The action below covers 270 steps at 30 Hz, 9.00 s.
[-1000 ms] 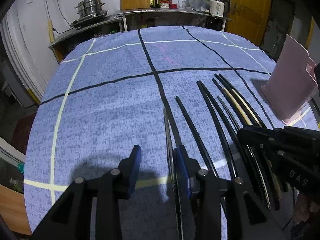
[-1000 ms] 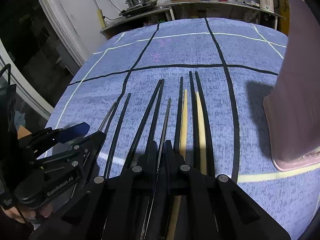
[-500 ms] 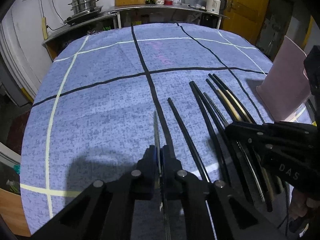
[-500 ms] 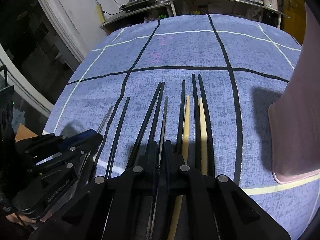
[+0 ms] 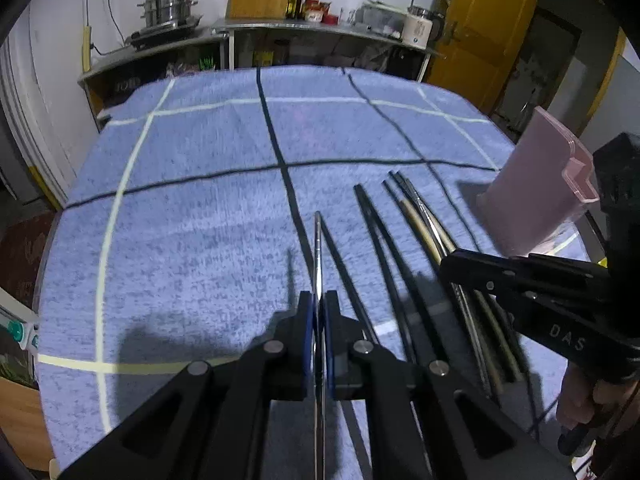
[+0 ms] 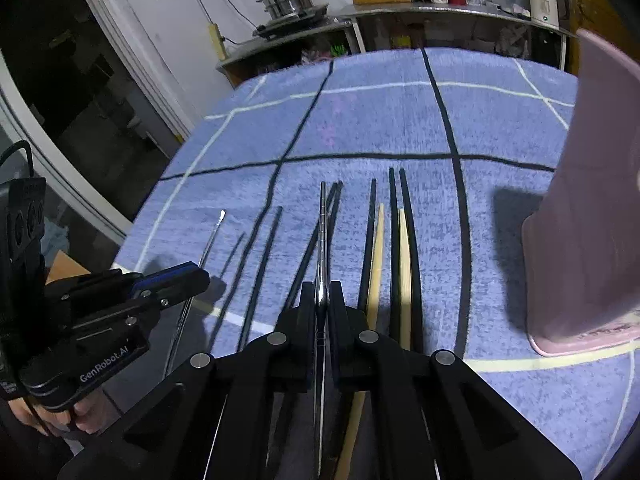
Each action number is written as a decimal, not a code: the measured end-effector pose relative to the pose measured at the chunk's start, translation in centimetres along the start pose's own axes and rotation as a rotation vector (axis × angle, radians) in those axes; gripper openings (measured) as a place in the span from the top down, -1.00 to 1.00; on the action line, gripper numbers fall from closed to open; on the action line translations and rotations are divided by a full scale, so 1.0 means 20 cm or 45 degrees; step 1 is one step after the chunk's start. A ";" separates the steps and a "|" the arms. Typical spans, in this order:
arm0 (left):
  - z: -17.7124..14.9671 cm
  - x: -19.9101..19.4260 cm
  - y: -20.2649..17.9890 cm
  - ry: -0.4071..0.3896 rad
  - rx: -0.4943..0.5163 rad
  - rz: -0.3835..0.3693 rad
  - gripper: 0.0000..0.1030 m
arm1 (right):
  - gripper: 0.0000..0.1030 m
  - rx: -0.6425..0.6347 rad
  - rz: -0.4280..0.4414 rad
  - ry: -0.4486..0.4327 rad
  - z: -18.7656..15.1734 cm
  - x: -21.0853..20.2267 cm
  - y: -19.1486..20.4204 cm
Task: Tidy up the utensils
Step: 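Grasp a thin steel chopstick with the left gripper while the right gripper grasps another, then carry both steel chopsticks upright and lower them into the pink holder, then open both grippers to release the steel chopsticks in the holder, then grasp a black chopstick with the right gripper while the left gripper grasps another, then lift both black chopsticks upright and lower them into the pink holder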
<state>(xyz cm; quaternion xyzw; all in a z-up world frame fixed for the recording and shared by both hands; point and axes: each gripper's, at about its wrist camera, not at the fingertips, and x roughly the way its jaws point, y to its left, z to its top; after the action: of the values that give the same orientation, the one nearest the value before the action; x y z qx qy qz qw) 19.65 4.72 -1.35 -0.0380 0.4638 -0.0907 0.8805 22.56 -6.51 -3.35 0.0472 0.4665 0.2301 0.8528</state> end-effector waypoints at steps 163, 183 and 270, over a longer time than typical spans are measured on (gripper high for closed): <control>-0.17 0.10 -0.06 -0.053 -0.271 -0.068 -0.06 | 0.70 -0.079 -0.109 -0.134 -0.29 -0.18 -0.19; -0.08 0.20 -0.12 -0.065 -0.133 0.150 0.31 | 0.87 -0.055 -0.168 -0.059 -0.23 0.00 -0.22; -0.04 -0.60 -0.21 -0.264 -0.053 -0.191 0.89 | 0.89 0.013 -0.085 -0.371 -0.28 -0.84 -0.15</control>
<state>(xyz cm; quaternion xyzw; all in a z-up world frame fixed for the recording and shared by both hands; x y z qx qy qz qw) 11.86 3.00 8.68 -0.1000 0.3678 -0.1423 0.9135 11.25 -17.28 5.66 0.0689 0.3404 0.1898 0.9183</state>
